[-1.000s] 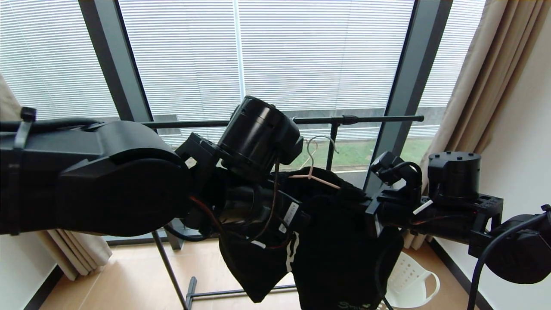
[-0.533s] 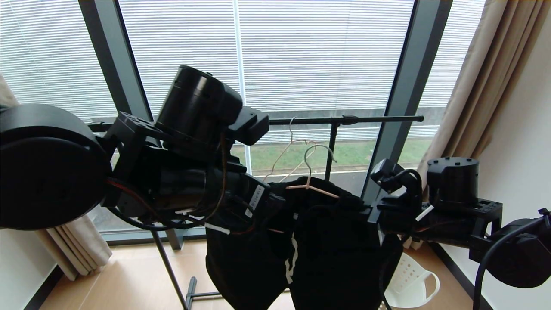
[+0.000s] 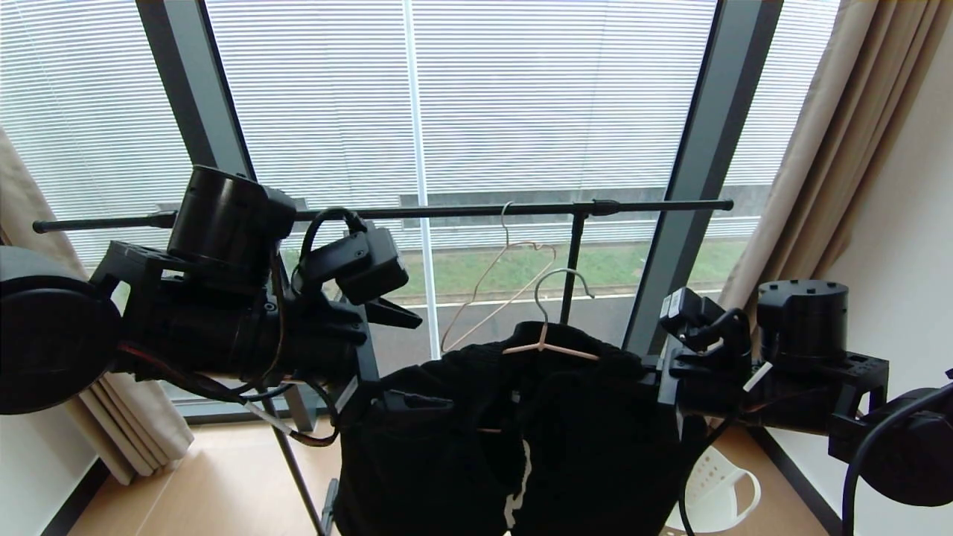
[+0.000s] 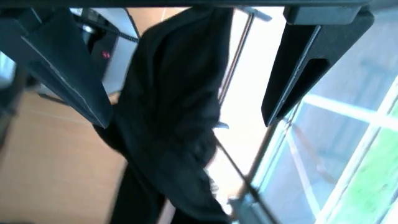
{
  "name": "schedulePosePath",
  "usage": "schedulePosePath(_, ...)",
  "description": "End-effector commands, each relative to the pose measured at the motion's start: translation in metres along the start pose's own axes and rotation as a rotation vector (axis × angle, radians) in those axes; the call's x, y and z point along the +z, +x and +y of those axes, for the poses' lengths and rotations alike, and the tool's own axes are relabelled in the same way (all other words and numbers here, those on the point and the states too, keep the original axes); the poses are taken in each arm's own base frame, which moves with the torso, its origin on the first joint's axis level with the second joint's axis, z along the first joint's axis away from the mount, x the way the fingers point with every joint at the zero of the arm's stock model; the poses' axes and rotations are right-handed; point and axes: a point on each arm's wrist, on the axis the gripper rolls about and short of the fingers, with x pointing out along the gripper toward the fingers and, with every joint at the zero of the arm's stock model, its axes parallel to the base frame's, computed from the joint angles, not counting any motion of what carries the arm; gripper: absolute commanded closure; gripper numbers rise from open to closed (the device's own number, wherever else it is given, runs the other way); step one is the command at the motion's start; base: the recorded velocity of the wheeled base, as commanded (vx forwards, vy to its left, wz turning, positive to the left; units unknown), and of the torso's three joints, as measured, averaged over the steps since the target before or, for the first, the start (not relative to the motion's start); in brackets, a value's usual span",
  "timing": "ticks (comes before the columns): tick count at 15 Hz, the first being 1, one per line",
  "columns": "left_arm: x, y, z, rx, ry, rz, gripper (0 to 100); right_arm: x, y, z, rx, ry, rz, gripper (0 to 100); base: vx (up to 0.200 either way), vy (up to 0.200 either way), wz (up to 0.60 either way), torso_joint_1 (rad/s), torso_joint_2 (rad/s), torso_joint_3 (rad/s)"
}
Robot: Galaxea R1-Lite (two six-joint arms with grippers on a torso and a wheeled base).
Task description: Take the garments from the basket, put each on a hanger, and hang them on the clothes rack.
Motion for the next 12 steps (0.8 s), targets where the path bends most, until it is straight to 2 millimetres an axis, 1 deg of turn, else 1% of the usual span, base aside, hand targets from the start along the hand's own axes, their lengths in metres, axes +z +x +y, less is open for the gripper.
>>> schedulePosePath(1,-0.011,0.001,0.0,-0.012,0.0,0.001,0,0.0,-0.001,0.0,-0.002,0.0,0.0,100,0.0,0.0,0.0,0.0,0.0,0.0)
schedulePosePath(2,-0.014,0.004,-0.001,-0.007,0.025,-0.011,0,0.0,-0.001,0.0,-0.002,0.0,0.0,100,0.0,0.0,0.0,0.0,0.0,0.0)
schedulePosePath(3,-0.022,0.013,0.0,-0.01,0.046,-0.009,0,0.0,0.0,0.001,0.0,0.0,0.0,100,0.0,0.0,0.0,0.0,0.0,0.0)
schedulePosePath(4,-0.025,0.017,0.001,-0.007,0.064,-0.013,0,-0.001,-0.001,0.0,0.0,0.001,0.001,100,0.0,0.0,0.0,0.0,0.0,0.0)
schedulePosePath(5,-0.033,0.028,0.002,-0.014,0.076,-0.006,0,0.0,-0.001,0.001,0.001,0.0,0.0,100,0.0,0.0,0.0,0.0,0.0,0.0)
schedulePosePath(6,-0.036,0.034,0.003,-0.023,0.077,-0.001,0,-0.001,-0.001,0.001,0.001,0.001,0.001,100,0.0,0.0,0.0,0.0,0.0,0.0)
schedulePosePath(8,-0.036,0.043,0.0,-0.048,0.082,0.007,0,-0.001,-0.001,0.003,0.008,0.001,0.003,100,0.0,0.0,0.0,0.0,0.0,0.0)
schedulePosePath(12,-0.041,0.056,0.005,-0.063,0.068,0.026,0,0.001,-0.005,0.009,0.052,-0.006,-0.015,100,0.0,0.0,0.0,0.0,0.0,0.0)
